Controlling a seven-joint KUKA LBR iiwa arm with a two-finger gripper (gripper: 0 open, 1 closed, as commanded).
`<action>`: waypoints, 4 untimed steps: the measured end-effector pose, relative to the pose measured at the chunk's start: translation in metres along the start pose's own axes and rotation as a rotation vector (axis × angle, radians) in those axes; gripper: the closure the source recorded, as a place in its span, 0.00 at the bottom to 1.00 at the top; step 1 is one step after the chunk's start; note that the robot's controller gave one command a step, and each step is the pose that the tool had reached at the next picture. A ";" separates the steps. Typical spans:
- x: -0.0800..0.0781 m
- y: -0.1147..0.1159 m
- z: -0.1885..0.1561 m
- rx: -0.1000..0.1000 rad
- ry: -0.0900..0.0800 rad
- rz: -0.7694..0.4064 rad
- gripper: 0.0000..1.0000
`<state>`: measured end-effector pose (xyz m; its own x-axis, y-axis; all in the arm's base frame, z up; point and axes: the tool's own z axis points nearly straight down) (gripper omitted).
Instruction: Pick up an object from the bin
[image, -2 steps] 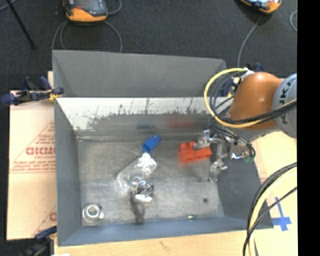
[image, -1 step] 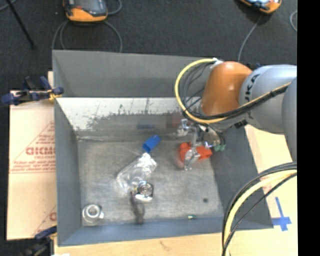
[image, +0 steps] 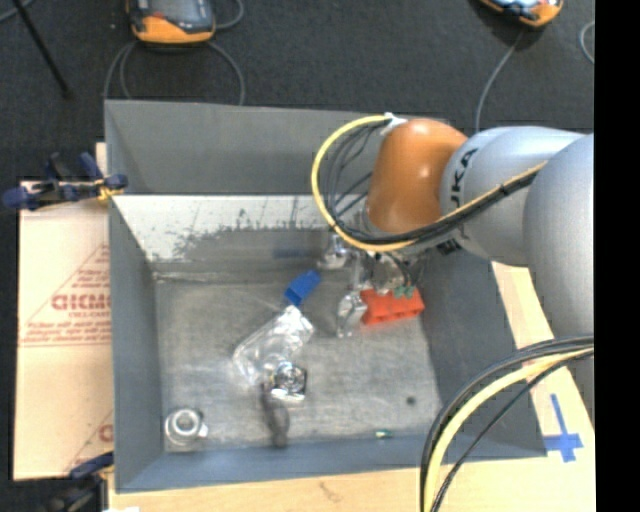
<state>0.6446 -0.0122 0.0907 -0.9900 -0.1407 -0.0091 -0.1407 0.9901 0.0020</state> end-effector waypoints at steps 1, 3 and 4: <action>0.028 0.078 -0.001 -0.001 0.008 -0.048 0.00; -0.004 0.158 0.009 0.004 0.004 -0.201 0.00; -0.009 0.164 0.014 0.001 0.001 -0.177 0.00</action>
Offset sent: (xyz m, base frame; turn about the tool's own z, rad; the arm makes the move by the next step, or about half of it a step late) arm -0.0384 0.0681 0.0005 -0.0403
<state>0.6302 0.1516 0.0768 -0.9499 -0.3125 -0.0085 -0.3125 0.9499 -0.0002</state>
